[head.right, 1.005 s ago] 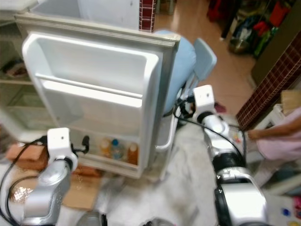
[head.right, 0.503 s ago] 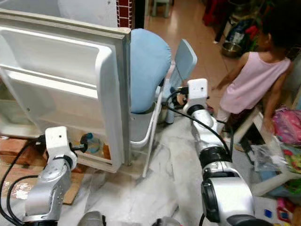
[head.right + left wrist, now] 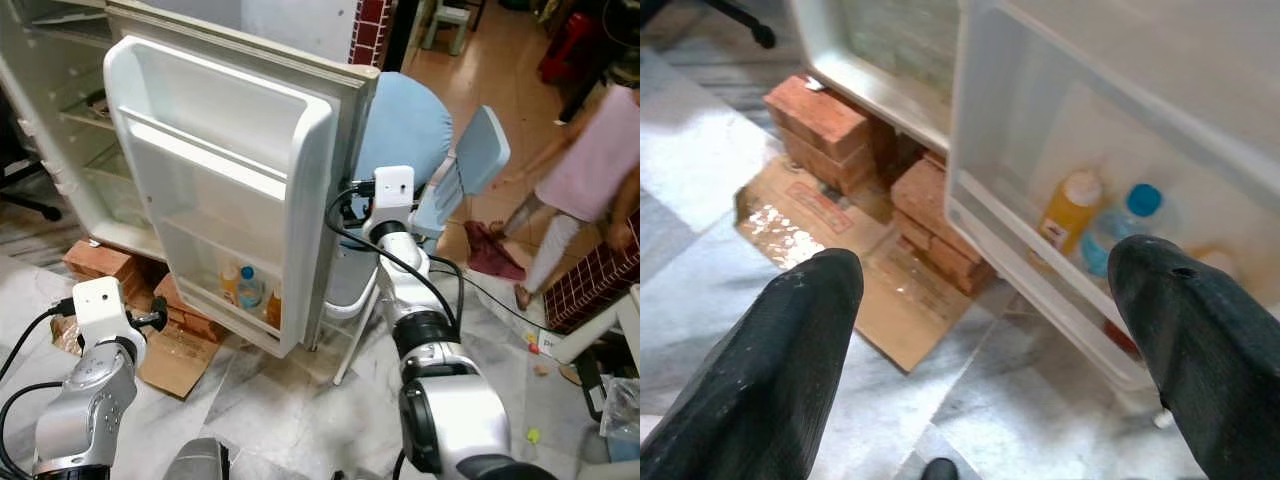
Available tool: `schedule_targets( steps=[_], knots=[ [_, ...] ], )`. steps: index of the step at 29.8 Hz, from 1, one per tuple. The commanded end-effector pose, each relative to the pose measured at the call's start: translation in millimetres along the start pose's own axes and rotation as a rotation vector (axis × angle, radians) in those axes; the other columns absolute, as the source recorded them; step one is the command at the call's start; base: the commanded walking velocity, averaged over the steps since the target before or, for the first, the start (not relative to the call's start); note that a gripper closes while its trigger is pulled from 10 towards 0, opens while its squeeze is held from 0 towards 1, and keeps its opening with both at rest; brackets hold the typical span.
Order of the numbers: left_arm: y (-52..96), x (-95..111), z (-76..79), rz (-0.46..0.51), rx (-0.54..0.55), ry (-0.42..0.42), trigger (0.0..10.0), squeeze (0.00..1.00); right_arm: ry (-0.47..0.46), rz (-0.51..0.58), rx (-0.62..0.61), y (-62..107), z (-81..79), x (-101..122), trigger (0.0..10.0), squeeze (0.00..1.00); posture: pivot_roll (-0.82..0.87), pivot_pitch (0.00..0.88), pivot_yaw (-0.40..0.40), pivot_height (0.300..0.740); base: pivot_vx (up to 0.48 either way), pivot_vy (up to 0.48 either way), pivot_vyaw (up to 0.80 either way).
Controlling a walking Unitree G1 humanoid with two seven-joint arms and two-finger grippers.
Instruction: Restocking fridge
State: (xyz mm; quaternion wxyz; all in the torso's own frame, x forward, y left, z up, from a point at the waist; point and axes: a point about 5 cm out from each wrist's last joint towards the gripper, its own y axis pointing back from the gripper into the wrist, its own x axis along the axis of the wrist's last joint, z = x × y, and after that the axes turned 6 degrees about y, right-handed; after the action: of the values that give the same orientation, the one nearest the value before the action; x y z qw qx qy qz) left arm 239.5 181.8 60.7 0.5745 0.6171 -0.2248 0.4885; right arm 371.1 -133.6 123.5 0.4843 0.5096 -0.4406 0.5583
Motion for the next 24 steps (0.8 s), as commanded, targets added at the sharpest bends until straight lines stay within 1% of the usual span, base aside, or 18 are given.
schedule_targets(
  steps=[1,3,4,5,6,9,10,11,12,13,14,16,17,19,20,21,23,24],
  knots=[
    [0.0,-0.2,1.8,-0.015,-0.005,-0.001,10.0,0.0,-0.056,0.058,0.145,-2.3,-18.3,14.1,10.0,0.0,0.12,0.0,-0.068,0.74,0.0,0.0,0.0],
    [-0.2,-1.1,1.6,-0.024,-0.002,-0.004,10.0,0.0,-0.122,0.079,0.273,1.2,-28.5,17.8,10.0,0.0,0.12,0.0,-0.068,0.74,0.0,0.0,0.0],
    [-0.4,-2.3,1.2,-0.038,0.001,-0.005,10.0,0.0,-0.21,0.104,0.567,19.3,-41.5,23.5,10.0,0.0,0.12,0.0,-0.071,0.74,0.0,0.0,0.0],
    [-0.4,-2.3,1.2,-0.038,0.001,-0.005,10.0,0.0,-0.21,0.104,0.567,19.3,-41.5,23.5,10.0,0.0,0.12,0.0,-0.071,0.74,0.0,0.0,0.0],
    [-0.6,-3.5,0.7,-0.049,0.003,-0.005,10.0,0.0,-0.235,0.118,0.753,36.0,-46.9,26.4,10.0,0.0,0.12,0.0,-0.072,0.74,0.0,0.0,0.0],
    [-0.9,-8.3,1.1,-0.091,-0.005,0.001,10.0,0.0,-0.22,0.066,0.941,62.1,-34.8,19.4,10.0,0.0,0.12,0.0,-0.074,0.74,0.0,0.0,0.0],
    [-1.0,-10.7,2.4,-0.111,-0.013,-0.007,10.0,0.0,-0.167,-0.005,0.931,65.2,-19.5,5.6,10.0,0.0,0.11,0.0,-0.074,0.74,0.0,0.0,0.0],
    [-1.0,-10.7,2.4,-0.111,-0.013,-0.007,10.0,0.0,-0.167,-0.005,0.931,65.2,-19.5,5.6,10.0,0.0,0.11,0.0,-0.074,0.74,0.0,0.0,0.0],
    [-1.0,-11.8,3.4,-0.121,-0.02,-0.012,10.0,0.0,-0.138,-0.034,0.903,63.7,-12.4,-0.6,10.0,0.0,0.11,0.0,-0.072,0.74,0.0,0.0,0.0],
    [0.5,-16.6,6.5,-0.168,-0.042,-0.026,10.0,0.0,-0.031,-0.13,0.831,59.9,7.3,-18.0,10.0,0.0,0.11,0.0,-0.07,0.74,0.0,0.0,0.0],
    [1.4,-18.9,7.5,-0.191,-0.051,-0.036,10.0,0.0,0.018,-0.173,0.807,59.4,15.9,-24.9,10.0,0.0,0.11,0.0,-0.069,0.74,0.0,0.0,0.0],
    [7.0,-28.5,7.1,-0.277,-0.095,0.01,10.0,0.0,0.235,-0.335,0.715,58.3,43.5,-43.6,10.0,0.0,0.11,0.0,-0.066,0.74,0.0,0.0,0.0],
    [7.0,-28.5,7.1,-0.277,-0.095,0.01,10.0,0.0,0.235,-0.335,0.715,58.3,43.5,-43.6,10.0,0.0,0.11,0.0,-0.066,0.74,0.0,0.0,0.0],
    [7.4,-28.5,2.5,-0.273,-0.09,-0.021,10.0,0.0,0.345,-0.401,0.608,52.6,54.9,-47.1,10.0,0.0,0.12,0.0,-0.066,0.74,0.0,0.0,0.0],
    [7.7,-28.1,-1.7,-0.266,-0.085,-0.046,10.0,0.0,0.431,-0.426,0.525,46.8,61.6,-45.9,10.0,0.0,0.12,0.0,-0.068,0.74,0.0,0.0,0.0],
    [8.3,-29.9,-8.6,-0.274,-0.077,-0.066,10.0,0.0,0.488,-0.397,0.355,31.8,68.7,-33.5,10.0,0.0,0.13,0.0,-0.07,0.74,0.0,0.0,0.0],
    [8.6,-33.1,-12.1,-0.298,-0.069,-0.069,10.0,0.0,0.451,-0.328,0.25,19.4,67.6,-17.8,10.0,0.0,0.14,0.0,-0.072,0.74,0.0,0.0,0.0],
    [9.0,-35.9,-14.1,-0.329,-0.059,-0.084,10.0,0.0,0.426,-0.263,0.2,10.4,63.5,-5.2,10.0,0.0,0.14,0.0,-0.072,0.74,0.0,0.0,0.0]
  ],
)
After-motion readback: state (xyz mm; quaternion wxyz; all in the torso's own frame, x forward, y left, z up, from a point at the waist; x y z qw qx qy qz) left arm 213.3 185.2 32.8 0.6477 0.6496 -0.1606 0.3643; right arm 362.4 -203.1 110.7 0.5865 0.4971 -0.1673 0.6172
